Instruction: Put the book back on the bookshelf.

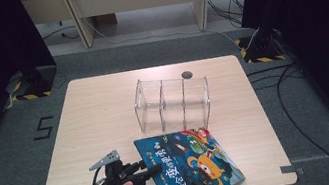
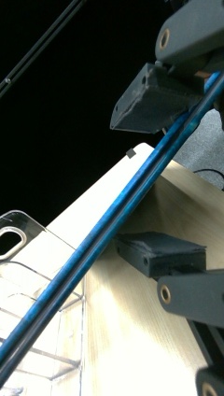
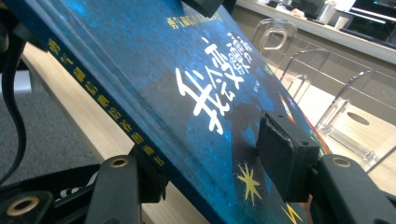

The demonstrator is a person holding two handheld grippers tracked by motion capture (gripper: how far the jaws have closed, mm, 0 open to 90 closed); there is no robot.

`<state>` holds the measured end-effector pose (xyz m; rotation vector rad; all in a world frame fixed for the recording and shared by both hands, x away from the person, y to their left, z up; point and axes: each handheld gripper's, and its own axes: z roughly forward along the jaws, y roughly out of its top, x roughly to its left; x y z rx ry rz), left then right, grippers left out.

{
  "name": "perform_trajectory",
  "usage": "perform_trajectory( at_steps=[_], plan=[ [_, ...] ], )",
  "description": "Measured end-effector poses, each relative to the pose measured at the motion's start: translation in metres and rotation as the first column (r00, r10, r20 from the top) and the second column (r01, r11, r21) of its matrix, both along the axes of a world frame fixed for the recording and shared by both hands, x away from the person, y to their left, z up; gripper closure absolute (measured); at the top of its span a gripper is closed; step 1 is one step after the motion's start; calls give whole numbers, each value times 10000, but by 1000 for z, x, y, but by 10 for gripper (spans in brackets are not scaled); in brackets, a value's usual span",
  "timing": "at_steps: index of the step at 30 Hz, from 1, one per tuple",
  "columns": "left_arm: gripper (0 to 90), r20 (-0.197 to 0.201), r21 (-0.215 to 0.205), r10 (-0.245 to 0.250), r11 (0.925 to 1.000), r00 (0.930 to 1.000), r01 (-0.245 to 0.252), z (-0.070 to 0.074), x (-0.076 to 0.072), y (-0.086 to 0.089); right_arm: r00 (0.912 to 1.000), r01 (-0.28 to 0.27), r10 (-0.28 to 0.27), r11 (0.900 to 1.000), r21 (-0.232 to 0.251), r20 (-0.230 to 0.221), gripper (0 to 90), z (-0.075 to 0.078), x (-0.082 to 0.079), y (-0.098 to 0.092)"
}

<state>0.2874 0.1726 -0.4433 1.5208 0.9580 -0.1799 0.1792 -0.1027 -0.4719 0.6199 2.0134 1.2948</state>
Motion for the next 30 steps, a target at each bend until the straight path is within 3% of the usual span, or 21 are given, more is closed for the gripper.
perform_trajectory(
  at_steps=[4,6,9,10,17,19,21,22,25,27,30],
  plan=[
    [454,-304,174,36,9998,9995,-31,-5,1,0,10000,-55,52,9992,-403,-77,435,-5,3,1],
    [477,-782,-175,96,9998,9969,-110,-9,2,3,9998,-86,78,9991,-417,-195,421,-6,4,1],
    [521,-1082,-322,147,9993,9940,-183,-12,3,4,9993,-82,63,9986,-526,-369,396,-8,5,1],
    [535,-1416,-617,170,9978,9898,-259,-14,3,5,9995,-83,64,9982,-595,-325,394,-8,5,1],
    [589,-1892,-944,365,9940,9813,-551,-16,0,6,9992,-28,-1,9975,-713,-406,362,-10,5,1],
    [592,-2065,-1113,379,9919,9777,-620,-17,-1,5,9996,104,-128,9954,-949,-242,375,-11,4,1],
    [593,-2060,-1139,409,9913,9777,-655,-16,-2,4,9993,334,-350,9935,-1090,-128,384,-13,5,0],
    [592,-2010,-1197,388,9907,9788,-639,-14,-4,2,9980,639,-630,9880,-1404,107,401,-15,6,-2],
    [583,-2004,-1226,381,9904,9790,-636,-13,-4,2,9965,833,-807,9842,-1564,229,408,-17,7,-4],
    [576,-2084,-1377,301,9887,9776,-598,-13,-4,1,9928,953,-779,9737,-2069,909,515,-16,4,-4],
    [562,-2011,-1528,185,9870,9794,-500,-11,-4,1,9779,1235,-650,9466,-2978,1989,627,-16,-3,1]
  ],
)
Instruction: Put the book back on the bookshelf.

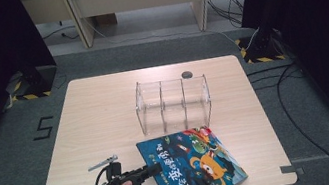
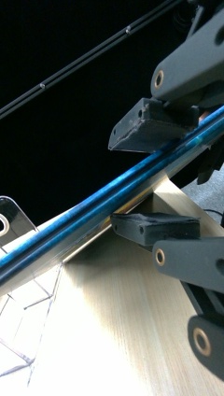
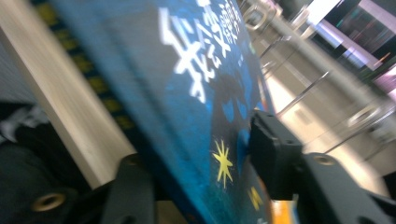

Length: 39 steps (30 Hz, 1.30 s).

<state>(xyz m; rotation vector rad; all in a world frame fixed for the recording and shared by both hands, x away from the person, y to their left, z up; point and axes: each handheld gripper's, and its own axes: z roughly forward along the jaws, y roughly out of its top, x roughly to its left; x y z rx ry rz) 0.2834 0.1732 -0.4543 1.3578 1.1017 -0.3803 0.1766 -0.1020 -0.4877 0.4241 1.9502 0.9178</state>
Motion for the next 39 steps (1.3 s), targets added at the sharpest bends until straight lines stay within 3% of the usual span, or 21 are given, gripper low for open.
perform_trajectory(
  at_steps=[3,5,9,11,12,15,17,22,27,28,31,32,39],
  plan=[
    [532,281,-199,-125,9997,9995,131,4,-1,-2,9974,12,37,9977,-682,720,690,3,-4,1],
    [500,423,-243,-210,9995,9989,220,6,-1,-2,9968,5,53,9974,-721,799,702,5,-5,0],
    [408,718,-394,-477,9979,9963,506,9,-2,-4,9945,153,-137,9998,-148,1037,743,13,-4,-6],
    [396,849,-417,-595,9971,9946,632,10,-2,-5,9942,226,-260,9992,330,1040,753,19,-2,-12],
    [390,1056,-584,-629,9959,9924,694,12,-2,-6,9964,237,-297,9969,750,798,751,23,-1,-16],
    [360,1237,-529,-578,9965,9906,647,14,-2,-5,9964,236,-308,9957,894,795,748,24,0,-17],
    [325,1174,-858,-317,9954,9926,419,15,-1,0,9974,204,-286,9924,1214,661,747,28,3,-21],
    [332,1316,-977,234,9952,9910,-105,14,2,8,9974,142,-258,9859,1670,676,761,34,7,-31],
    [336,1449,-545,358,9981,9888,-281,10,5,10,9965,130,-288,9809,1939,791,779,40,11,-40],
    [338,1417,-304,359,9990,9893,-319,7,7,10,9959,187,-374,9758,2180,824,787,44,14,-46],
    [346,1360,-184,349,9993,9901,-327,4,9,11,9955,252,-464,9701,2414,829,795,48,16,-52],
    [350,1442,101,312,9994,9891,-330,2,10,10,9956,316,-546,9610,2746,767,801,52,20,-58],
    [357,1242,684,138,9974,9922,-224,-9,15,10,9932,436,-755,9470,3182,887,819,60,28,-73]
  ],
)
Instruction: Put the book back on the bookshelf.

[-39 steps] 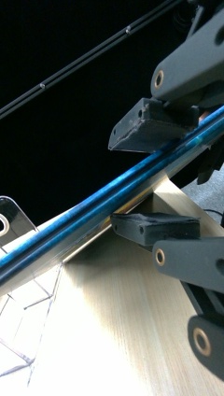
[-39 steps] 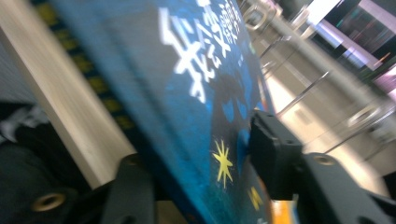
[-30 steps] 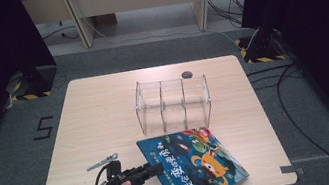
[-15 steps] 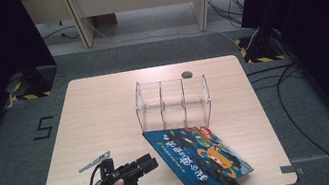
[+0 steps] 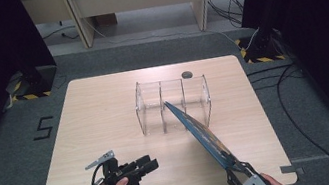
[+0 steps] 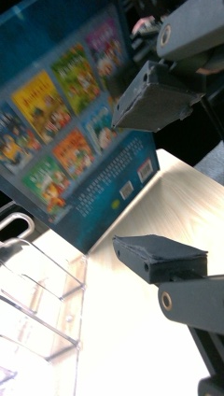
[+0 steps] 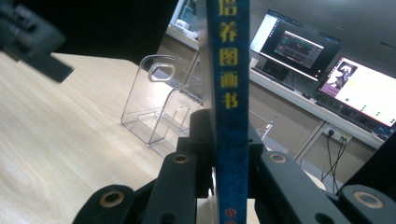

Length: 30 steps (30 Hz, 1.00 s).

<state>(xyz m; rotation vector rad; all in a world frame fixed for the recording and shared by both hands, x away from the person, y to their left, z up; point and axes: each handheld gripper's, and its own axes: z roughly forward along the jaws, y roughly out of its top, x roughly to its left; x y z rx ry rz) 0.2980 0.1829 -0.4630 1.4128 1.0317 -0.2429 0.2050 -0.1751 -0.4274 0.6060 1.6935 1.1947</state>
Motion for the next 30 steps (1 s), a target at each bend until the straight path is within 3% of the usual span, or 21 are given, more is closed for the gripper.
perform_trajectory(
  at_steps=[6,10,23,30],
  plan=[
    [367,-108,656,121,9978,9999,-114,-9,5,3,9999,47,-43,9994,336,-126,819,2,3,-7],
    [374,-235,898,137,9959,9996,-115,-14,9,6,9990,191,-149,9948,1002,-420,819,3,7,-17],
    [375,-444,1062,-31,9943,9990,78,-19,9,5,9965,492,-341,9772,2065,-759,815,3,11,-32],
    [376,-464,1090,-36,9940,9989,87,-20,10,5,9959,527,-338,9705,2354,-837,806,3,13,-35]
  ],
)
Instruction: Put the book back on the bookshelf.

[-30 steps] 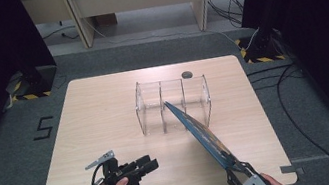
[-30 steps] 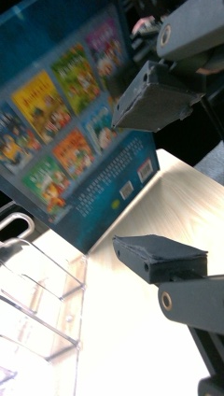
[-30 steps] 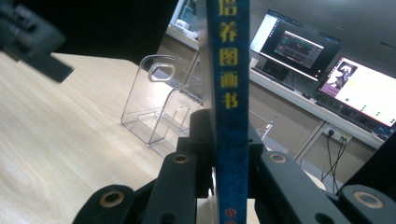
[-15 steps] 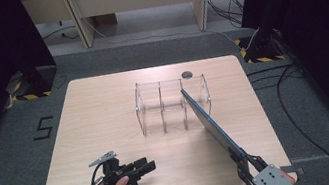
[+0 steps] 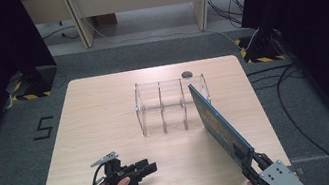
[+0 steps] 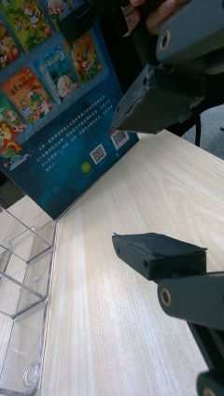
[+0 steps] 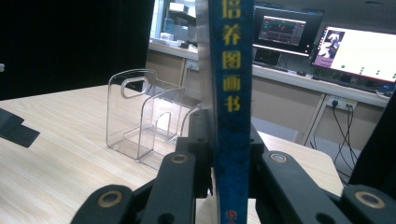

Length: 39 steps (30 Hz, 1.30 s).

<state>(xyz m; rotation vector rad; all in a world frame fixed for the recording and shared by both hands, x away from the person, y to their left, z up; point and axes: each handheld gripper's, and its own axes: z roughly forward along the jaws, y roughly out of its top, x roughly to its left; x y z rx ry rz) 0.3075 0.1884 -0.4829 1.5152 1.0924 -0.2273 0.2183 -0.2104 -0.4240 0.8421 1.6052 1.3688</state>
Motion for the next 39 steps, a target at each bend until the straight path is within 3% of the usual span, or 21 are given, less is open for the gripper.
perform_trajectory(
  at_steps=[7,15,18,27,31,36,39],
  plan=[
    [376,-22,24,-62,10000,10000,62,0,0,-1,9997,-119,129,9986,514,-203,779,-1,7,-9],
    [376,-68,-14,-78,10000,9999,78,-1,-1,-2,9989,-138,162,9984,542,-440,734,-3,16,-16],
    [376,-50,-22,-125,9999,9999,125,-1,0,-2,9978,-312,361,9957,869,-553,704,-8,22,-20],
    [374,-82,83,-177,9998,9998,178,-3,0,-2,9962,-435,498,9952,882,-711,674,-17,34,-21],
    [369,-35,405,-60,9992,10000,62,-6,3,0,9951,-432,504,9955,842,-857,649,-21,40,-20],
    [368,-102,491,-3,9988,9999,9,-8,5,3,9917,-384,473,9964,753,-1198,663,-28,45,-18],
    [369,-82,485,-30,9988,10000,34,-7,5,3,9884,-661,773,9939,878,-1311,772,-31,48,-18]
  ],
)
